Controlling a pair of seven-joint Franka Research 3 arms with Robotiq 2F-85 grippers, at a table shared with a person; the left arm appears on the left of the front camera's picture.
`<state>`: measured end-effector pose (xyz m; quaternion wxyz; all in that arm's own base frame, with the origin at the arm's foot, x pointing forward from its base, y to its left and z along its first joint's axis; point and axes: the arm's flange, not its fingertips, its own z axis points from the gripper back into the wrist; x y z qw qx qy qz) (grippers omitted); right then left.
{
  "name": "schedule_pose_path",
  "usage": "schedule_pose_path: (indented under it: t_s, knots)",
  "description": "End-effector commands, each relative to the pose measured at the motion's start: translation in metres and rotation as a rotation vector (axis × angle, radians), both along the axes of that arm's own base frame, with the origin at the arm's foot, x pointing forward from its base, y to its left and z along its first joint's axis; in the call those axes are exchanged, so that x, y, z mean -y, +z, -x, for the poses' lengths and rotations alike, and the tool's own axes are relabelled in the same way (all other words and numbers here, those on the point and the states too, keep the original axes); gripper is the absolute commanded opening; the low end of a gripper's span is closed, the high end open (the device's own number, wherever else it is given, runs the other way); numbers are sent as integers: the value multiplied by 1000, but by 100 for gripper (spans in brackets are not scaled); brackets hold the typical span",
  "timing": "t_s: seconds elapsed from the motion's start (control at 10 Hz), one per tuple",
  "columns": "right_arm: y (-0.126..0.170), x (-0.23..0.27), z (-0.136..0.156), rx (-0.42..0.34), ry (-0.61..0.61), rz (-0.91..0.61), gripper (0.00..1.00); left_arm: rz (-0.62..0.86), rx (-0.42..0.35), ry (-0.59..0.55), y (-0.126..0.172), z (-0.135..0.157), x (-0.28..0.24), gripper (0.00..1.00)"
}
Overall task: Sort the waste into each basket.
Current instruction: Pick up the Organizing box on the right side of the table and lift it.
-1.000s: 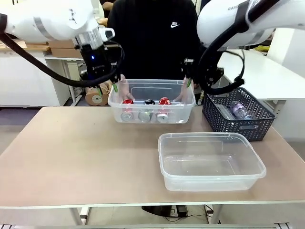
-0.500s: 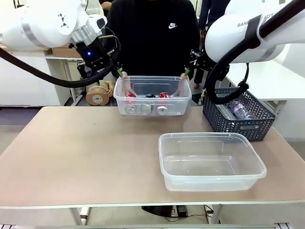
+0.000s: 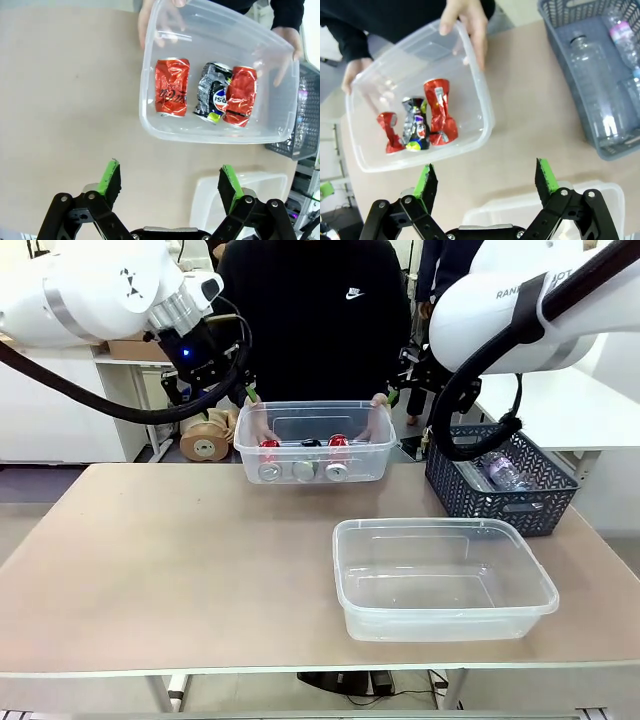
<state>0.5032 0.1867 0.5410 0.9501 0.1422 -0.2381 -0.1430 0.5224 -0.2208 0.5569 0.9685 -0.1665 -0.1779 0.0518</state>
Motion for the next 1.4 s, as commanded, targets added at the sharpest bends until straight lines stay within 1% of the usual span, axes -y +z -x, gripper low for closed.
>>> schedule_pose_path:
  t_s: [0.0, 0.3, 0.4, 0.5, 0.6, 0.7, 0.8, 0.9, 1.0, 1.1, 1.2, 1.3]
  knots:
    - [2, 0, 0, 17, 0, -5, 100, -12, -10, 15, 5, -1, 0, 100]
    - [2, 0, 0, 17, 0, -5, 100, -12, -10, 15, 5, -1, 0, 100]
    - [0, 0, 0, 1, 0, 0, 100, 0, 0, 0, 0, 0, 0, 99]
    - [2, 17, 34, -7, 194, 26, 100, 56, -88, -12, 8, 21, 27, 100]
    - [-2, 40, 66, -5, 272, 136, 100, 84, -185, -13, 5, 49, 64, 100]
    - [-7, 66, 96, 25, 294, 281, 100, -6, -289, 3, -10, 83, 107, 100]
    - [-12, 92, 125, 90, 385, 245, 100, -42, -387, -122, -24, 116, 147, 100]
    - [-20, 106, 137, 96, 358, 220, 100, -88, -470, -220, -33, 137, 170, 100]
    - [-28, 114, 141, 54, 282, 231, 100, -133, -499, -265, -41, 147, 183, 100]
    - [-29, 113, 135, 45, 201, 211, 100, -152, -441, -268, -42, 145, 182, 100]
    - [-23, 104, 138, 38, 327, 248, 100, -96, -457, -214, -46, 171, 188, 100]
    - [-23, 104, 138, 38, 327, 248, 100, -96, -457, -214, -46, 171, 188, 100]
